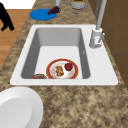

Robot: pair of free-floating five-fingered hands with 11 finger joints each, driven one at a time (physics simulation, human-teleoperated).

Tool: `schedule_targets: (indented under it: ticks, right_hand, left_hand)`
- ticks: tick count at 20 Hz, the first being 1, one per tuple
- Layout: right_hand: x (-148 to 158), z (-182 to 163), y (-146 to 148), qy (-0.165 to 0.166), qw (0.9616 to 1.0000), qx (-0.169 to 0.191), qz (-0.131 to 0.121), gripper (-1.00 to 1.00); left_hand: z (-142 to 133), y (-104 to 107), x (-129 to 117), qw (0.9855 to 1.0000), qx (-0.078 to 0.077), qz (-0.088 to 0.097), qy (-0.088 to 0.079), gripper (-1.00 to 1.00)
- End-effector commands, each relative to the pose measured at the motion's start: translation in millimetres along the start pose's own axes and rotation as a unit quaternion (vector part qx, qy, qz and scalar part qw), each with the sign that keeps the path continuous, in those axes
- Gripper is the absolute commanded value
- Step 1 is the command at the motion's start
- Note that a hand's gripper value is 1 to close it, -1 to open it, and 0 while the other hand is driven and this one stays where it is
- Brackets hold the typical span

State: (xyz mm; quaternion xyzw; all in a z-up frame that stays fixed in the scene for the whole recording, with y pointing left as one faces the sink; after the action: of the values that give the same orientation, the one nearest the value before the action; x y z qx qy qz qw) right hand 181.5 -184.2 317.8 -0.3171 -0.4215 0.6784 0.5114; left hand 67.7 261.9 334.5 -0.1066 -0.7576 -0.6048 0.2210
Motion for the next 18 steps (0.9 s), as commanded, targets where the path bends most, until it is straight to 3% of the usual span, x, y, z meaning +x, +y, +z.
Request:
schedule_targets:
  ticks: [1, 6, 7, 9, 18]
  right_hand:
    - [0, 0, 0, 0.000, 1.0000, 0.000, 0.000, 0.00]
    - [0, 0, 0, 0.000, 1.0000, 0.000, 0.000, 0.00]
    - [11, -3, 0, -0.016, 0.9998, 0.008, 0.002, -1.00]
    - [18, -14, -2, -0.012, 0.9998, 0.015, -0.003, -1.00]
    - [60, -88, 27, 0.003, 0.9995, 0.025, 0.019, -1.00]
  left_hand:
    - [3, 0, -1, 1.0000, 0.002, -0.001, 0.004, -1.00]
    - [8, 0, -1, 0.9999, 0.003, -0.002, 0.016, -1.00]
    - [4, 0, -1, 1.0000, -0.001, 0.000, 0.001, 0.00]
    - [5, 0, -1, 1.0000, -0.007, -0.005, -0.002, 0.00]
    - [5, 0, -2, 0.9998, 0.000, -0.019, 0.003, 0.00]
